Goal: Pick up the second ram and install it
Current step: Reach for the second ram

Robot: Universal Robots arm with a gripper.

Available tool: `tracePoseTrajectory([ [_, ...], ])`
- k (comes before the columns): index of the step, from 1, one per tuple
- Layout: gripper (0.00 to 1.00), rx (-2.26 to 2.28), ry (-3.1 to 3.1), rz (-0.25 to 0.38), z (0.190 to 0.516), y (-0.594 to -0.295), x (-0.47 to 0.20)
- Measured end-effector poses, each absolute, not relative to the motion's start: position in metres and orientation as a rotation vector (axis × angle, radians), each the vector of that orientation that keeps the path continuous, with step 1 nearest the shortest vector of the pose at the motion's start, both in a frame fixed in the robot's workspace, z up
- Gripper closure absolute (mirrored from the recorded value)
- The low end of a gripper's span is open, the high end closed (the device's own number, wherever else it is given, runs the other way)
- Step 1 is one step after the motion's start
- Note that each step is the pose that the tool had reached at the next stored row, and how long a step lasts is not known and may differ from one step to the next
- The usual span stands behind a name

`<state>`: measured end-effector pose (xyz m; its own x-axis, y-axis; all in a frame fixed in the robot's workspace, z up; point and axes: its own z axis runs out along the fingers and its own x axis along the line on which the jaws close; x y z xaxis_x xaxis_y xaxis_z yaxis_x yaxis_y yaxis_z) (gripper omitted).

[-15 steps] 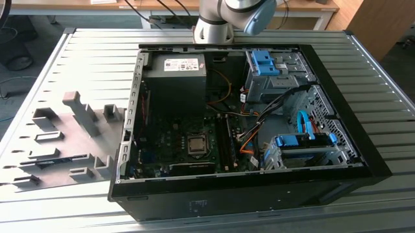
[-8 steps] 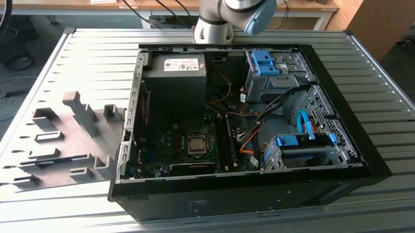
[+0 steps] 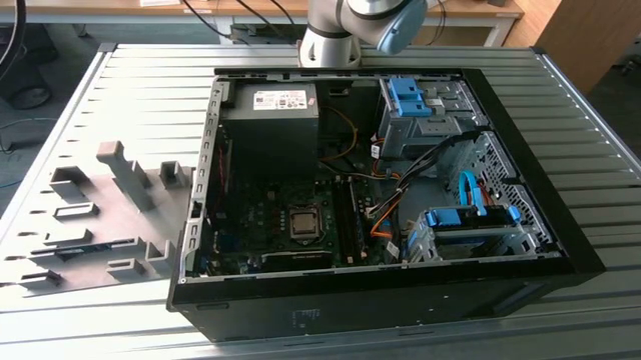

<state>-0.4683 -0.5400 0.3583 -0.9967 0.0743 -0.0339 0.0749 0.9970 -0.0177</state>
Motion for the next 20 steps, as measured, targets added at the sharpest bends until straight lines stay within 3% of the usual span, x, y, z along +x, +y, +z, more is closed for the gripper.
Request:
tracePoseTrajectory([
  [20, 0.9, 0.116, 3.106, -0.03, 0.342, -0.541, -0.468],
])
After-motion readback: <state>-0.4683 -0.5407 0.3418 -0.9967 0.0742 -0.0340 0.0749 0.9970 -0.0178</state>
